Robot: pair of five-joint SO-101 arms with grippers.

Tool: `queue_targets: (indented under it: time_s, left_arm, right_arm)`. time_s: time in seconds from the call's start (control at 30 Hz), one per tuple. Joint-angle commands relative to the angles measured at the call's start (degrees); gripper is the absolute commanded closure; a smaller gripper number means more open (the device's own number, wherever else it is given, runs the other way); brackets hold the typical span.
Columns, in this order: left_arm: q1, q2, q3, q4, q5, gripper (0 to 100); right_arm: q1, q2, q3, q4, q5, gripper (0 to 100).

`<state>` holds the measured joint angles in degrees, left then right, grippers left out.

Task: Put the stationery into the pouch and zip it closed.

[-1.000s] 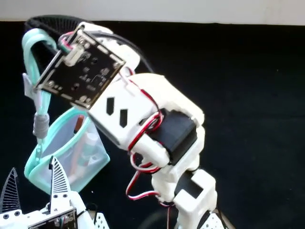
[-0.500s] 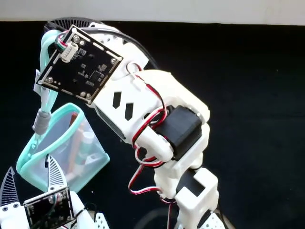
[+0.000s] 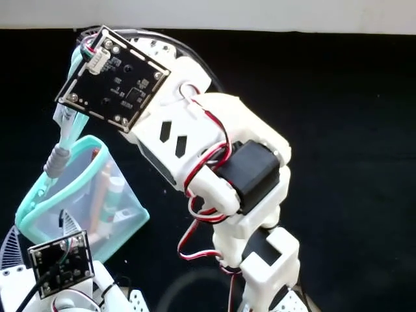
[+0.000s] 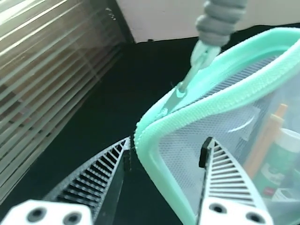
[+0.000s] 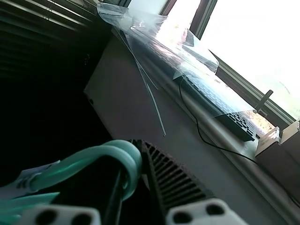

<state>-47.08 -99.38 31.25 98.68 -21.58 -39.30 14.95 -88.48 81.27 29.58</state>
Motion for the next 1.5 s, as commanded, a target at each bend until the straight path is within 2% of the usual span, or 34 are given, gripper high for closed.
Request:
queue_targets:
  time_s: [0.0,0.43,0.63,0.9,1.13,1.3,1.47]
  left_arm:
    - [-2.6,0.1,0.6,-2.6,-0.7,74]
    - [-2.4,0.0,6.8,-4.1,-0.4,74]
    - [3.9,-4.9,-0.6,-4.0,-0.4,74]
    - [6.6,-5.0,-11.5,-3.7,-0.4,74]
    - [12.7,-4.3,-10.4,-5.1,-0.4,89]
    - [18.6,-2.6,-10.4,-8.2,-0.4,99]
    - [19.2,-2.9,-10.3,-8.4,-0.4,99]
  right_arm:
    - [1.0,-2.3,-1.2,0.0,0.8,99.1]
    - [1.0,-2.3,-1.2,-0.3,0.7,99.1]
    - [0.0,-2.2,-1.1,-1.2,0.3,99.1]
    - [-2.4,-2.2,-1.1,-1.2,0.3,99.1]
    - [-5.1,-2.2,-1.1,-1.3,0.3,99.1]
    - [-5.6,-2.2,-1.0,-8.7,0.2,99.1]
    - [-5.5,-2.2,-1.0,-15.4,0.3,99.1]
